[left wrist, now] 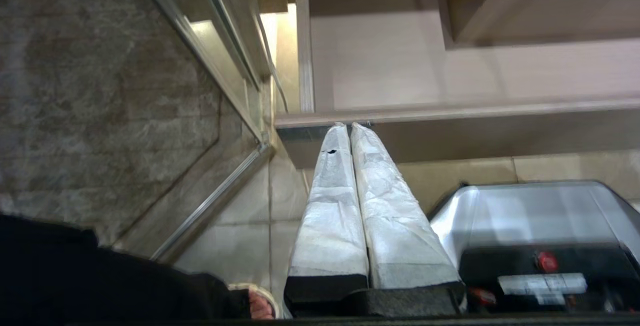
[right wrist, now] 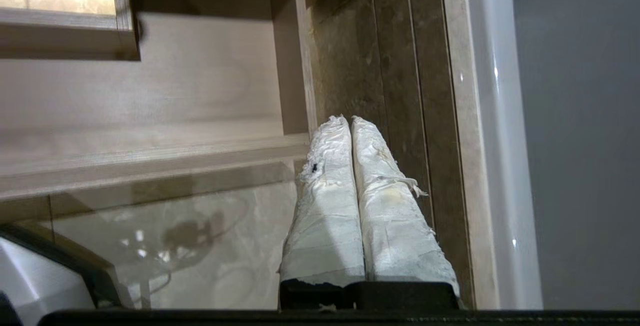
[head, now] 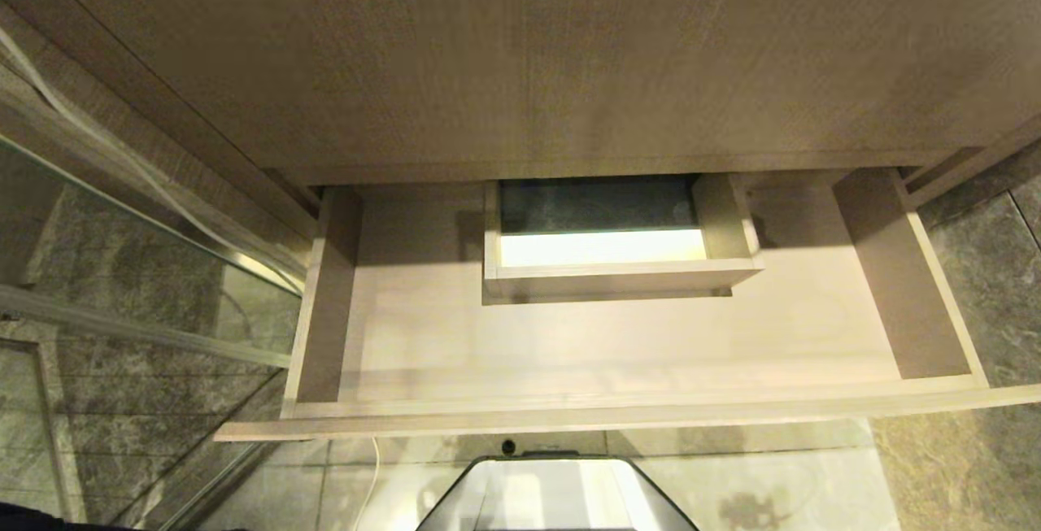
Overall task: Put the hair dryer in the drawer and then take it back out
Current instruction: Close the drawer
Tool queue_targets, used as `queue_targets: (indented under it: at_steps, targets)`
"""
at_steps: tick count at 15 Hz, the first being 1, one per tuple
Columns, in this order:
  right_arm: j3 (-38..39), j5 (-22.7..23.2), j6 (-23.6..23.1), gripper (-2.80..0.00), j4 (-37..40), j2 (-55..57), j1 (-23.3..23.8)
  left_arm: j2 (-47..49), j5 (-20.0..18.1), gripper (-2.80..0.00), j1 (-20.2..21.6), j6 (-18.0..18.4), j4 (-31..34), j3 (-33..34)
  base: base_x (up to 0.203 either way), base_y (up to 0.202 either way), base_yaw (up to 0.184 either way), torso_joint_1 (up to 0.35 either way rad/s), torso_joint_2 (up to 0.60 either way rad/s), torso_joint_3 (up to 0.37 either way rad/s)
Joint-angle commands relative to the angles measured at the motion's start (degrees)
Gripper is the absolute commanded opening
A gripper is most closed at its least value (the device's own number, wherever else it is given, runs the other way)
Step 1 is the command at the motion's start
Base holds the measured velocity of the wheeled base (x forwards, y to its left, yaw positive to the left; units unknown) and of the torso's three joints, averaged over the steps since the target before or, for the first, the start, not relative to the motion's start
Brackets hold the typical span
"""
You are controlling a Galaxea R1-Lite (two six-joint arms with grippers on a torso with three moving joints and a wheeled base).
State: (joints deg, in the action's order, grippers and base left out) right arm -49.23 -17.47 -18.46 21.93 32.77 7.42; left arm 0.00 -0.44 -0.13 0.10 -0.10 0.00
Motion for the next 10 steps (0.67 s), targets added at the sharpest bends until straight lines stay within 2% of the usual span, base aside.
queue_targets:
  at_steps: [1, 10]
  targets:
    - [0.3, -0.1, -0.1, -2.80, -0.2, 0.3, -0.5, 0.0, 0.0, -2.80, 0.0, 0.0, -0.1, 0.0, 0.000, 0.000, 0.000, 0.007, 0.36, 0.359]
    - [4.6, -0.1, -0.3, -2.80, -3.5, 0.8, -2.3, 0.0, 0.0, -2.80, 0.0, 0.0, -0.1, 0.0, 0.000, 0.000, 0.000, -0.046, 0.35, 0.342]
